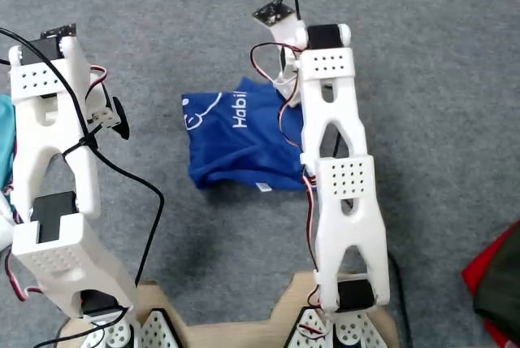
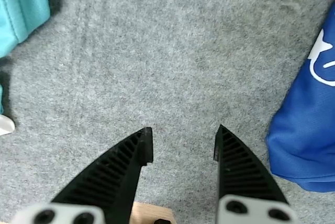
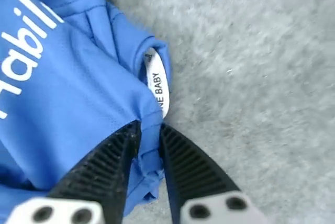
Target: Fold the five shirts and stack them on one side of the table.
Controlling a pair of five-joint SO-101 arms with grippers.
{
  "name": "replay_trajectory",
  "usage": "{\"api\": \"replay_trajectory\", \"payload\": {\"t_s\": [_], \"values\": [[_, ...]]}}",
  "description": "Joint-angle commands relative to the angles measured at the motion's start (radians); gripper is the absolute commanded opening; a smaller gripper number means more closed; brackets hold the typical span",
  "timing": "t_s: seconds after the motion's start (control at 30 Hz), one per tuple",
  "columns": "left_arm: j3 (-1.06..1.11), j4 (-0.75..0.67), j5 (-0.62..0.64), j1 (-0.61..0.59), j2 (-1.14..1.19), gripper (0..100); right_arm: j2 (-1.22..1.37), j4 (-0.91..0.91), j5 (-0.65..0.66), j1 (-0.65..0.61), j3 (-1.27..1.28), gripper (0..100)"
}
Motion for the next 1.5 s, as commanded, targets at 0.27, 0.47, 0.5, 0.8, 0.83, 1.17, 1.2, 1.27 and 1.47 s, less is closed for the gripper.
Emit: {"api": "replay_trajectory", "payload": {"t_s": [0.27,0.47,0.5,0.8,0.83,1.17,1.2,1.27,1.47], "values": [[-0.025,-0.005,0.002,0.003,-0.005,20,-0.004,0.009,0.153,-0.030,-0.079,0.5],[-0.025,-0.005,0.002,0.003,-0.005,20,0.001,0.006,0.192,-0.062,-0.074,1.6],[-0.025,-0.005,0.002,0.002,-0.005,20,0.005,0.006,0.192,-0.062,-0.071,2.9],[-0.025,-0.003,0.002,0.002,-0.007,20,0.061,0.005,0.193,-0.056,-0.077,5.5],[-0.025,-0.003,0.002,0.002,-0.007,20,0.061,0.005,0.192,-0.056,-0.077,5.5],[-0.025,0.011,0.002,0.002,-0.007,20,0.058,0.008,0.184,-0.059,-0.180,0.5],[-0.025,0.011,0.002,0.002,-0.007,20,0.058,0.006,0.184,-0.059,-0.182,0.5],[-0.025,0.011,0.002,0.002,-0.007,20,0.056,-0.003,0.186,-0.061,-0.182,0.5],[-0.025,0.011,0.000,0.002,-0.007,20,0.056,-0.052,0.207,-0.061,-0.274,0.5]]}}
